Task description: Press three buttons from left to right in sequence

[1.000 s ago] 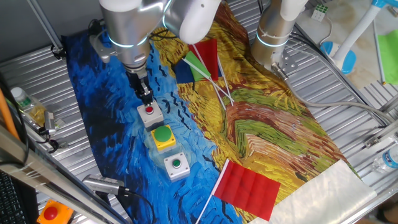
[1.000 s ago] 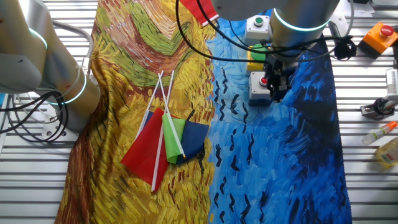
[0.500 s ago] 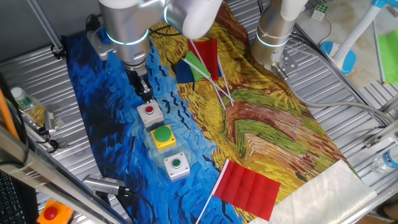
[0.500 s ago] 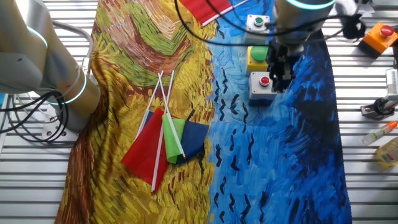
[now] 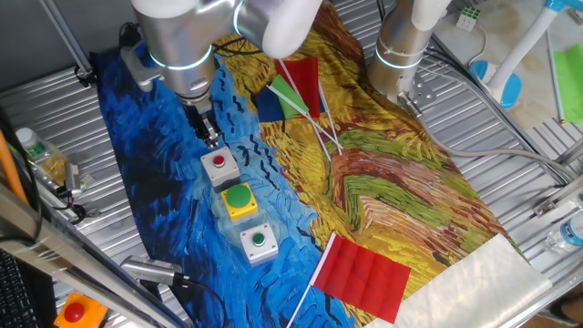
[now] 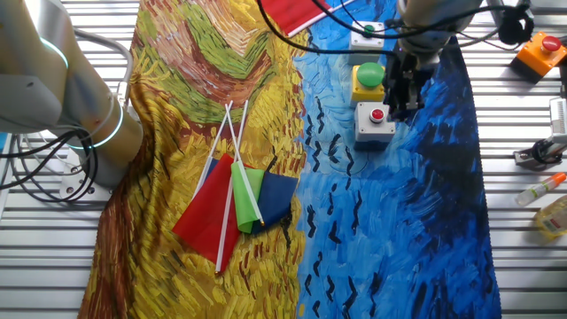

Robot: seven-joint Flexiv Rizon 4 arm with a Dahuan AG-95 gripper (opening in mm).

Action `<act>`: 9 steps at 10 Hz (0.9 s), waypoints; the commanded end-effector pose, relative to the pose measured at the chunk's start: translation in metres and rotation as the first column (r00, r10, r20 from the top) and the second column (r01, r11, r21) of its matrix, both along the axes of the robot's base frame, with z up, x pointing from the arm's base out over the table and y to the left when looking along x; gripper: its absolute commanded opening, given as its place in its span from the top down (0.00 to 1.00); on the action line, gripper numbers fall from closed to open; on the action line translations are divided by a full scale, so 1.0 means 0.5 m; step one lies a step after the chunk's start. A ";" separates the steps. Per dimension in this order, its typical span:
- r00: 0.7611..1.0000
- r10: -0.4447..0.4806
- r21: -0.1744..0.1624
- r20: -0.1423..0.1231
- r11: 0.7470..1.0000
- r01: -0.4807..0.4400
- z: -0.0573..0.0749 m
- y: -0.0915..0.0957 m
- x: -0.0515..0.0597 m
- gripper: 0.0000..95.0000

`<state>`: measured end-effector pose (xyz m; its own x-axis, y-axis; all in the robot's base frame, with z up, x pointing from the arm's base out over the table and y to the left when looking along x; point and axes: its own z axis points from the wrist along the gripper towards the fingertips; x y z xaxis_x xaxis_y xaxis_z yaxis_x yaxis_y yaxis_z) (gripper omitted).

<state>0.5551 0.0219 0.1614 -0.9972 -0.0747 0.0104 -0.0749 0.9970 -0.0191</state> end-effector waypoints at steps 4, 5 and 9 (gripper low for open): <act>0.997 -0.081 0.054 -0.018 0.995 0.082 0.002 0.012 0.007 1.00; 0.996 -0.091 0.057 -0.016 0.994 0.092 0.001 0.012 0.007 1.00; 0.995 -0.103 0.022 0.016 0.994 0.103 -0.022 0.012 0.015 1.00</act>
